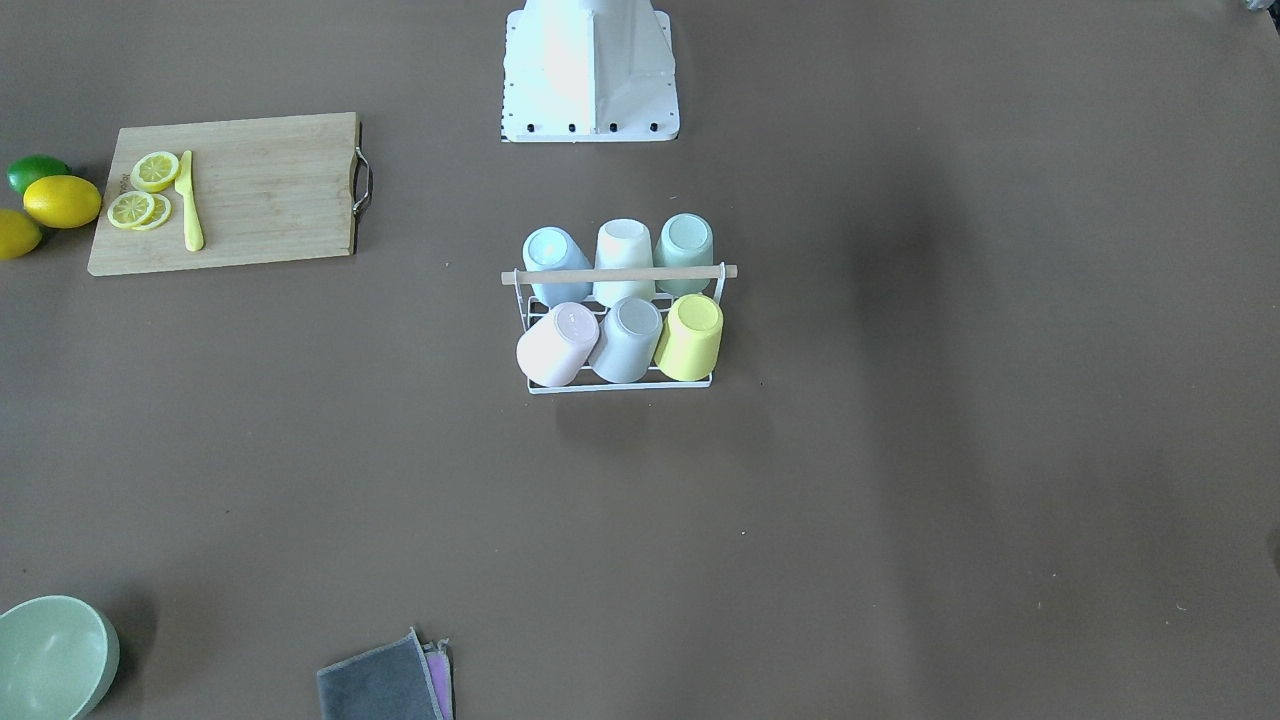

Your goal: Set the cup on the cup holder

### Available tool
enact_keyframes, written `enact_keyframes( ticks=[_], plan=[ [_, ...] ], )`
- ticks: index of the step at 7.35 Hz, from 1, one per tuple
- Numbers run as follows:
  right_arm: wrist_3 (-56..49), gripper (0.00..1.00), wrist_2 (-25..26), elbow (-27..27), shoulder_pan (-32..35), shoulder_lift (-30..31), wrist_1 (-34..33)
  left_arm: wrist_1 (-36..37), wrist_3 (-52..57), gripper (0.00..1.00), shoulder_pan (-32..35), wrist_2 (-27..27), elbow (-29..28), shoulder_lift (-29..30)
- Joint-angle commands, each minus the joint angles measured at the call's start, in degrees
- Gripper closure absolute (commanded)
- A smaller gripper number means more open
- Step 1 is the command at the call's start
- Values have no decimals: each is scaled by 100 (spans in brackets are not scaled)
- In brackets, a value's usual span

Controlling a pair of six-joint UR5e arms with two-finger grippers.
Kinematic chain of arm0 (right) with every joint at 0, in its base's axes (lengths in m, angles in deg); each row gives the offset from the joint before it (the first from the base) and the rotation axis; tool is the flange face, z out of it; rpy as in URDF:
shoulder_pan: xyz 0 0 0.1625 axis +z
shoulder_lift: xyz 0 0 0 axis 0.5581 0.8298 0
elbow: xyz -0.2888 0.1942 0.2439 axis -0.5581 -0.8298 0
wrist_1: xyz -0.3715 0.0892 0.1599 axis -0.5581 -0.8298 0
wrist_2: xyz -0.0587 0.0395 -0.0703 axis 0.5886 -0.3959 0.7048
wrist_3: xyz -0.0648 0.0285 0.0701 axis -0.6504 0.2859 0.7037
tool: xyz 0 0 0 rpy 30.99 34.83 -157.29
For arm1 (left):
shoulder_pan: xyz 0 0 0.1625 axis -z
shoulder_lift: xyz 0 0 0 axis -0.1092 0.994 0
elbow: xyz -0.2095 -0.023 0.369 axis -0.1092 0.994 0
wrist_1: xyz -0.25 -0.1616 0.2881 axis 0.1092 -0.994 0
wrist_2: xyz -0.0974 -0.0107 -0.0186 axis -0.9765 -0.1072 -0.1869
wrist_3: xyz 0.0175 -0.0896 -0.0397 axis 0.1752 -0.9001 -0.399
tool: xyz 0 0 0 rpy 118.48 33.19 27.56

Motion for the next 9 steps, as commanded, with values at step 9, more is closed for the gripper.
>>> enact_keyframes(
  ticks=[9],
  plan=[
    [-144,0,17,-290,166,5,4,-31,13,2,17,18,-156,-157]
  ],
)
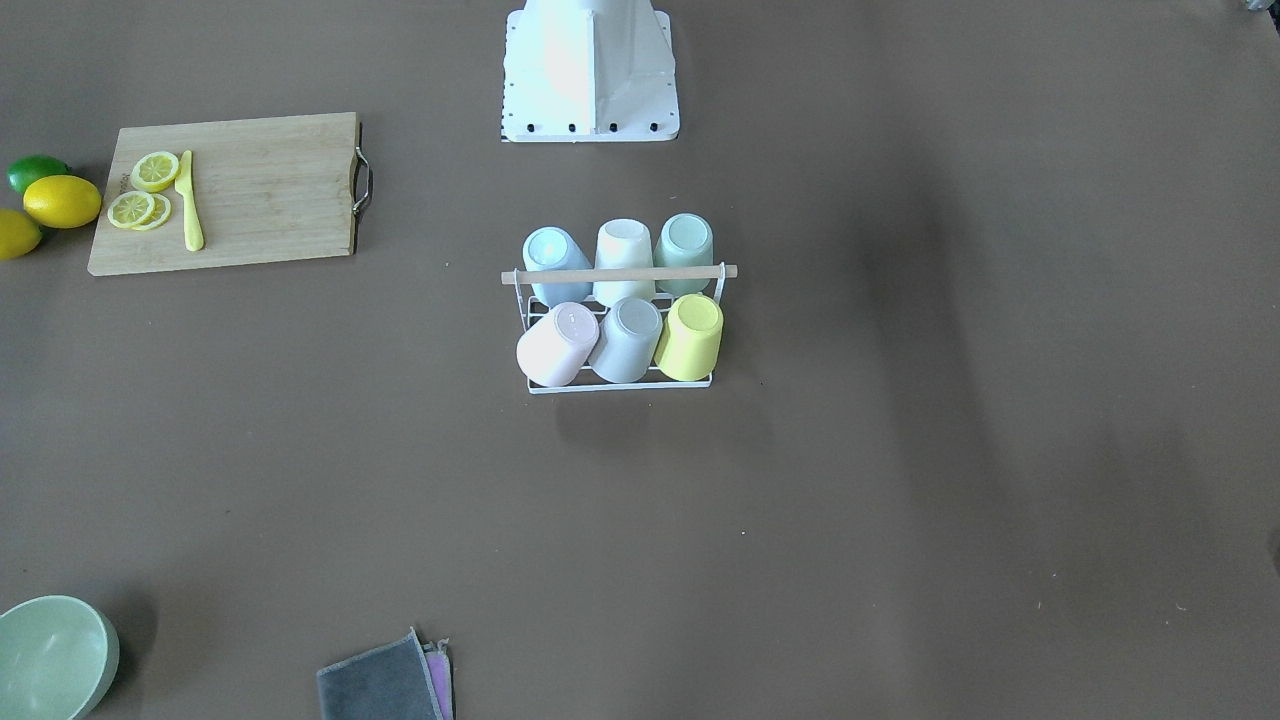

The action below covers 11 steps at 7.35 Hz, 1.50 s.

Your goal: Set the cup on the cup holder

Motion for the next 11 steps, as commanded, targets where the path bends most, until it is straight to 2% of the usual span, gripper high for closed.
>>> enact_keyframes(
  ticks=[1,6,11],
  plan=[
    [0,0,4,20,80,26,0,0,21,2,11,10,0,3],
    [-474,0,-13,-252,238,44,0,-9,21,2,11,10,-9,3],
    [-703,0,57,-288,396,26,0,-9,21,2,11,10,-17,3]
  ],
)
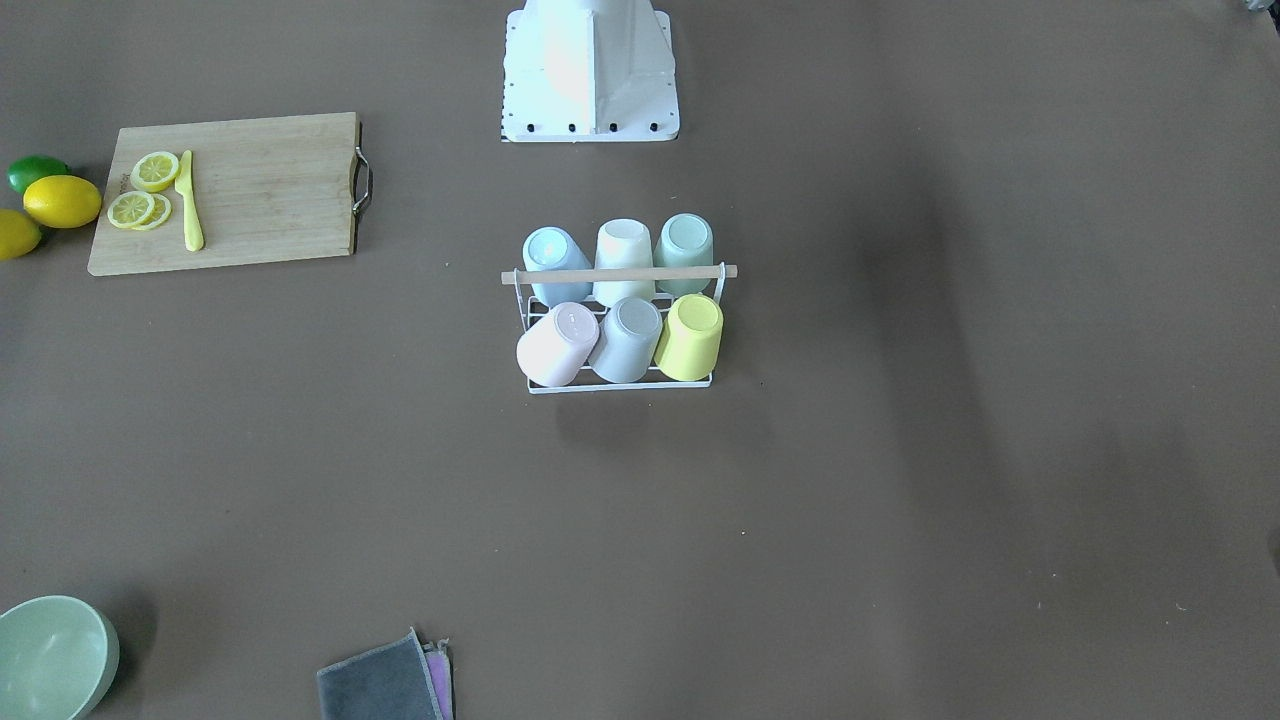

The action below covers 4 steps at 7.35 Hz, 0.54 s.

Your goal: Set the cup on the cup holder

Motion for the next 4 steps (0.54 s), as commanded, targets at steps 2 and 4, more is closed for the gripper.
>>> enact_keyframes(
  ticks=[2,4],
  plan=[
    [-15,0,26,-45,15,-38,0,0,9,2,0,-9,15,17],
    [-15,0,9,-132,15,-3,0,0,0,2,0,-9,15,18]
  ],
)
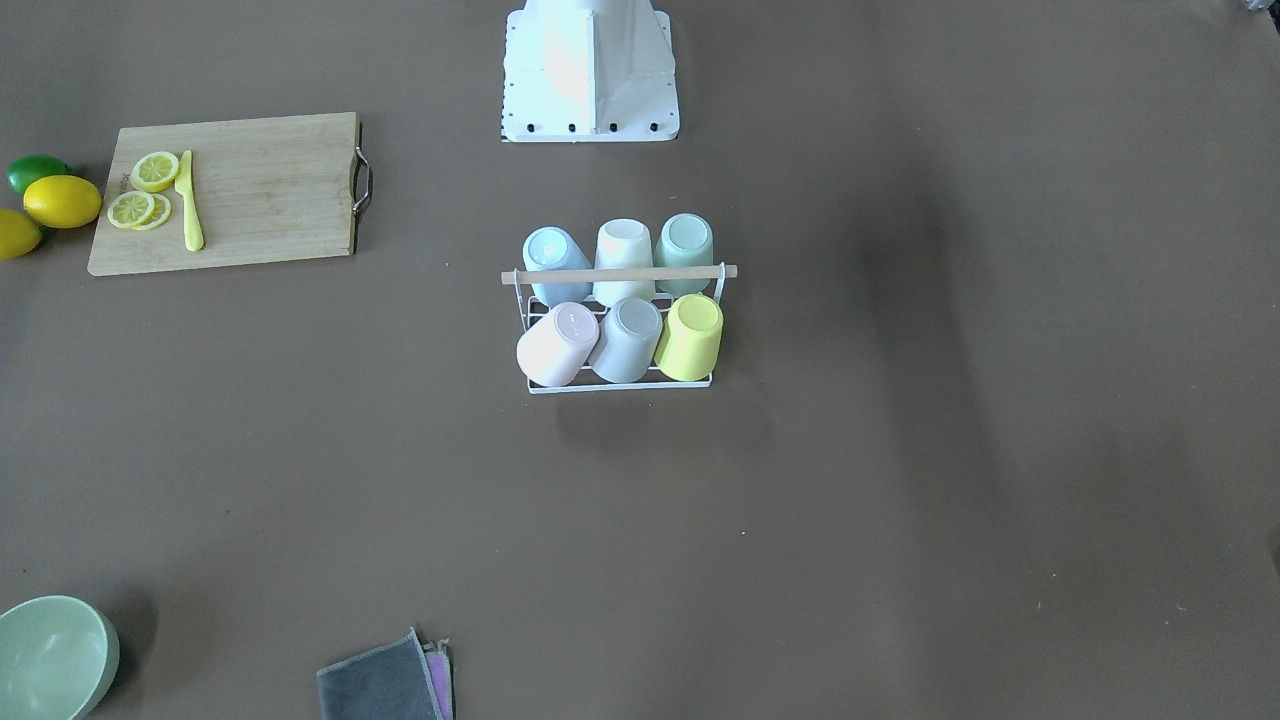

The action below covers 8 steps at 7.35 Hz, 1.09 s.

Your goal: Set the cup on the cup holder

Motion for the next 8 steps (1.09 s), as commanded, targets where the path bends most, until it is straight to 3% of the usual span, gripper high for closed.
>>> enact_keyframes(
  ticks=[1,8],
  plan=[
    [-1,0,-9,-111,19,-1,0,0,-6,2,0,-1,2,3],
    [60,0,-88,-59,20,-54,0,9,-6,2,0,-10,2,73]
  ],
)
